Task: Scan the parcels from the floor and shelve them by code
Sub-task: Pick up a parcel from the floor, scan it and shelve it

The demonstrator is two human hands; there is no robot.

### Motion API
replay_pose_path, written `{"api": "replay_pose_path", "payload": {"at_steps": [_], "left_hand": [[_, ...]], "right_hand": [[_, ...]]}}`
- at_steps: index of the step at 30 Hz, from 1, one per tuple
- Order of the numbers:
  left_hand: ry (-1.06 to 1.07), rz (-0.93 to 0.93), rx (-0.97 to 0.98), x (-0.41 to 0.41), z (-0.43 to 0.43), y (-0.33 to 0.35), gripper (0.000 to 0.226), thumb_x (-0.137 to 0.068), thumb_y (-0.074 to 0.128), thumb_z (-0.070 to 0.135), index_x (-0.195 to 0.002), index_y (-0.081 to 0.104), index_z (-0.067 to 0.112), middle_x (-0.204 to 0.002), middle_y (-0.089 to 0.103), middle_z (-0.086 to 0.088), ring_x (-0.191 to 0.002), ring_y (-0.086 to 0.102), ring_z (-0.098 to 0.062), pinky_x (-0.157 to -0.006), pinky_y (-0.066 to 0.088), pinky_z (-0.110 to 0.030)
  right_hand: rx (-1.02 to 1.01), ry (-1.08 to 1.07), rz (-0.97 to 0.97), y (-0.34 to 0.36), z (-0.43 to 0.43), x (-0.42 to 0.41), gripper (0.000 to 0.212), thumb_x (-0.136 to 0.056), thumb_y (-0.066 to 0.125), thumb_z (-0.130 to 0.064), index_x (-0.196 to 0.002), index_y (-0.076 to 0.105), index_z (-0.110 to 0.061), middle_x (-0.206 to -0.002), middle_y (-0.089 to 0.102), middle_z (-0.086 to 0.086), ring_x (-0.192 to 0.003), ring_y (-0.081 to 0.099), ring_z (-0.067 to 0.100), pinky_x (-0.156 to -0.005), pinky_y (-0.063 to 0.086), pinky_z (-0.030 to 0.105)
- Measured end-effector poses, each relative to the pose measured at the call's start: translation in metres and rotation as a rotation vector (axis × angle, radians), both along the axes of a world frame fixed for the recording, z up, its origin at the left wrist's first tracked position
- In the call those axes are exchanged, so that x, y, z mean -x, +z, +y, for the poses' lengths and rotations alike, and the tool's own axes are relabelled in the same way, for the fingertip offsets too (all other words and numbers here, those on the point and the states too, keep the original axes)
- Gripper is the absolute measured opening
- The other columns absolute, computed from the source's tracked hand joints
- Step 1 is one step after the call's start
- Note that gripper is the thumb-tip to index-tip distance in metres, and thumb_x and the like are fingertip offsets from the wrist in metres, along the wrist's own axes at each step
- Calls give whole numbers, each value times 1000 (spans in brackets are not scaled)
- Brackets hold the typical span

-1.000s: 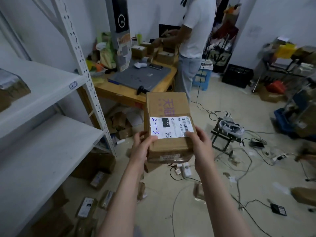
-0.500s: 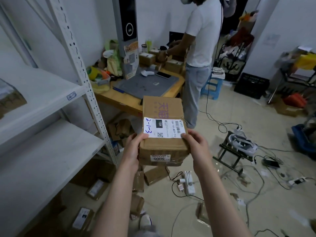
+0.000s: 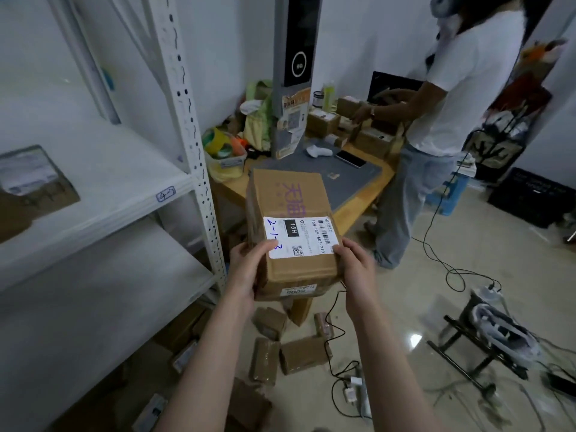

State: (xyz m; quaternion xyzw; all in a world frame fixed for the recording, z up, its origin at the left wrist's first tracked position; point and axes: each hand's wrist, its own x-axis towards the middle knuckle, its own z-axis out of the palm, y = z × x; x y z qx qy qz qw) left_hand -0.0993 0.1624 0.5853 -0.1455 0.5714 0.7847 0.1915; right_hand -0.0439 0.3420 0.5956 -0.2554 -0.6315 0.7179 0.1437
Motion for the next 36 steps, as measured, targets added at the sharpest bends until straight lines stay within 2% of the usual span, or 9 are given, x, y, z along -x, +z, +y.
{"api": "replay_pose_path", "payload": {"at_steps": [3, 7, 11, 13, 18, 22, 25, 30, 36], "left_hand": [[73, 3, 14, 14, -9, -1, 112, -41, 89, 55, -140, 51, 21, -120, 71, -5, -104, 70, -26, -57, 58, -30], [157, -13, 65, 34, -10, -8, 115, -41, 93, 54, -141, 48, 21, -122, 69, -8, -105, 69, -29, -72, 59, -40], [248, -20, 125, 56, -3, -17, 122, -34, 94, 54, -141, 46, 18, -126, 66, -8, -108, 68, -29, -85, 59, -46], [285, -48, 145, 70, 5, -19, 112, -45, 93, 51, -140, 43, 17, -127, 64, -6, -109, 66, -28, -86, 57, -46], [401, -87, 212, 107, 34, -29, 122, -28, 93, 53, -136, 51, 15, -124, 67, -7, -104, 69, -26, -77, 60, -38], [465, -154, 217, 126, 64, -35, 88, -67, 90, 31, -137, 40, 16, -130, 57, -9, -109, 60, -28, -82, 55, -40], [463, -188, 218, 137, 80, -40, 90, -75, 85, 27, -146, 31, 17, -135, 51, -12, -109, 55, -29, -80, 53, -40], [530, -242, 222, 149, 91, -40, 94, -72, 87, 32, -145, 30, 20, -137, 51, -14, -116, 56, -34, -99, 52, -54], [641, -270, 243, 154, 90, -42, 91, -75, 84, 33, -148, 31, 19, -136, 52, -15, -108, 56, -32, -86, 54, -47]], "right_hand": [[-21, 40, -33, -7, -5, 29, 17, -90, 64, -31, -104, 73, -31, -118, 65, -1, -112, 57, 18, -98, 49, 44], [8, 48, -56, -21, -1, 66, 16, -95, 61, -31, -101, 75, -27, -112, 69, -6, -109, 60, 16, -97, 49, 41], [48, 25, -112, -40, 16, 105, 15, -99, 58, -26, -102, 71, -18, -102, 70, -3, -92, 63, 12, -81, 51, 29], [39, 24, -159, -53, 31, 126, 13, -98, 59, -25, -99, 70, -18, -103, 72, -1, -94, 66, 14, -86, 53, 34], [34, 17, -269, -83, 77, 178, 14, -98, 60, -26, -102, 70, -17, -108, 70, 0, -100, 65, 18, -96, 53, 42], [8, 39, -327, -103, 112, 221, 12, -97, 61, -25, -104, 67, -17, -103, 67, 3, -100, 63, 22, -95, 53, 43], [-48, 86, -373, -116, 129, 255, 17, -94, 62, -22, -110, 63, -15, -110, 65, 9, -100, 60, 24, -95, 52, 44], [-262, 267, -489, -134, 142, 305, 34, -93, 63, -24, -124, 62, -9, -109, 64, 8, -98, 60, 26, -86, 53, 40], [-411, 485, -652, -161, 144, 336, 41, -91, 64, -21, -128, 57, -4, -104, 58, 13, -100, 61, 33, -83, 50, 42]]}}
